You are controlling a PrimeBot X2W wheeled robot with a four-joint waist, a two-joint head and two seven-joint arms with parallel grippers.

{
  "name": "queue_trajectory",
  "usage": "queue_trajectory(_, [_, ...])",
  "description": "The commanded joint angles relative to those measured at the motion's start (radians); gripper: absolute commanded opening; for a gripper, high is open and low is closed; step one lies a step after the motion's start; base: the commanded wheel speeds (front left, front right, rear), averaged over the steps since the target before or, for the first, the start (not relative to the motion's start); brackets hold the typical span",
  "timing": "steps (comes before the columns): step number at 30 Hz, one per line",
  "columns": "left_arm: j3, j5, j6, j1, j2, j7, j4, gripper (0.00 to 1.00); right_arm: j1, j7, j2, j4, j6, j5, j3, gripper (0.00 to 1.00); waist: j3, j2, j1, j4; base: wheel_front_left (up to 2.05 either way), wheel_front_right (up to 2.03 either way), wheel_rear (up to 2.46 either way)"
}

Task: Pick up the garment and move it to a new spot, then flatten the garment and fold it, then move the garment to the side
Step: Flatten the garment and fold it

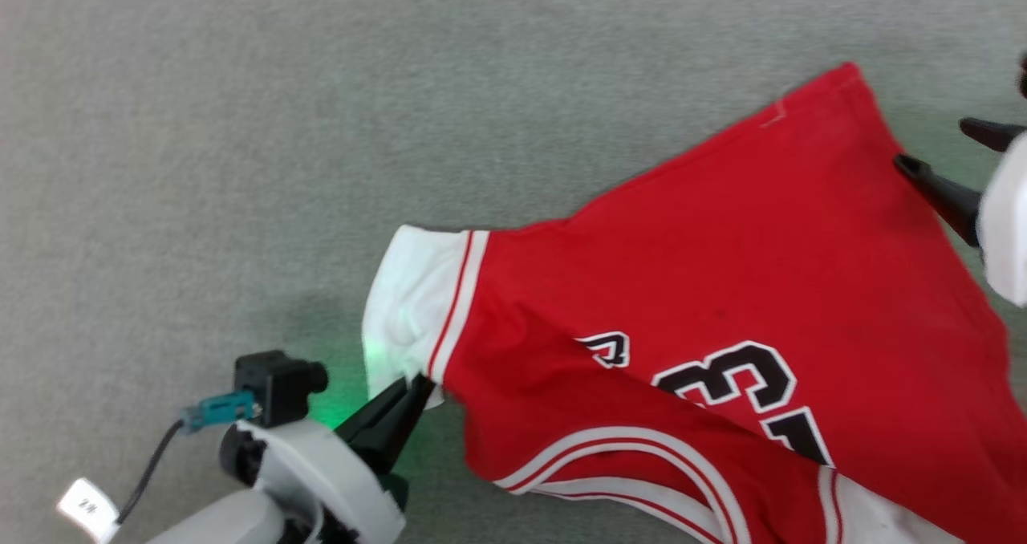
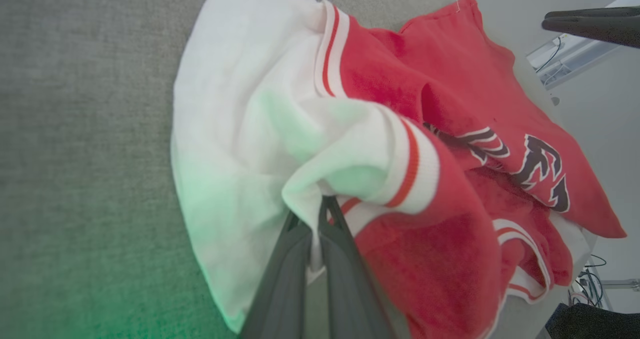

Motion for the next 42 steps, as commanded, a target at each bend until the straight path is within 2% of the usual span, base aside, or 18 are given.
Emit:
queue_trajectory(1, [0.0,0.012,-0.014,-0.019,-0.023,-0.004,0.011,0.0,-0.055,-0.007,0.0,0.059,-0.001,-0.012,0.044,1.0,0.034,0.0,0.0,0.048,0.0,0.0,0.0])
queue_trajectory(8, [-0.01,0.027,-0.051,-0.051,-0.103,-0.008,0.066,0.0,-0.218,-0.056,-0.015,0.263,-0.001,-0.026,0.178,1.0,0.083,0.0,0.0,0.099,0.0,0.0,0.0])
queue_trajectory(13, [-0.008,0.033,-0.069,-0.06,-0.127,-0.011,0.102,0.0,-0.253,-0.031,-0.025,0.332,-0.001,0.006,0.264,1.0,0.094,0.0,0.0,0.109,0.0,0.0,0.0])
queue_trajectory(15, [-0.004,0.034,-0.076,-0.064,-0.13,-0.012,0.116,0.0,-0.246,-0.016,-0.022,0.349,-0.001,0.045,0.305,0.42,0.092,0.0,0.0,0.111,0.0,0.0,0.0])
queue_trajectory(17, [0.004,0.035,-0.087,-0.064,-0.133,-0.015,0.123,0.0,-0.245,-0.018,-0.018,0.368,0.0,0.075,0.324,0.0,0.084,0.0,0.0,0.11,0.0,0.0,0.0])
queue_trajectory(23, [0.038,0.052,-0.095,-0.06,-0.114,-0.026,0.126,0.0,-0.256,-0.117,-0.009,0.41,-0.001,0.119,0.314,0.0,0.038,0.0,0.0,0.099,0.0,0.0,0.0])
queue_trajectory(30, [0.12,0.032,-0.155,-0.13,-0.078,-0.021,0.142,0.0,-0.277,-0.328,0.041,0.524,-0.001,0.117,0.204,0.0,-0.024,0.0,0.0,0.08,0.0,0.0,0.0])
queue_trajectory(36, [0.183,-0.01,-0.2,-0.309,-0.056,0.06,0.176,0.0,-0.372,-0.499,0.098,0.649,-0.001,0.061,0.07,0.0,-0.028,0.0,0.0,0.054,0.0,0.0,0.0])
queue_trajectory(42, [0.254,-0.052,-0.226,-0.6,-0.094,0.16,0.314,0.0,-0.567,-0.654,0.168,0.781,-0.001,-0.048,-0.081,0.0,0.023,0.0,0.0,0.023,0.0,0.0,0.0])
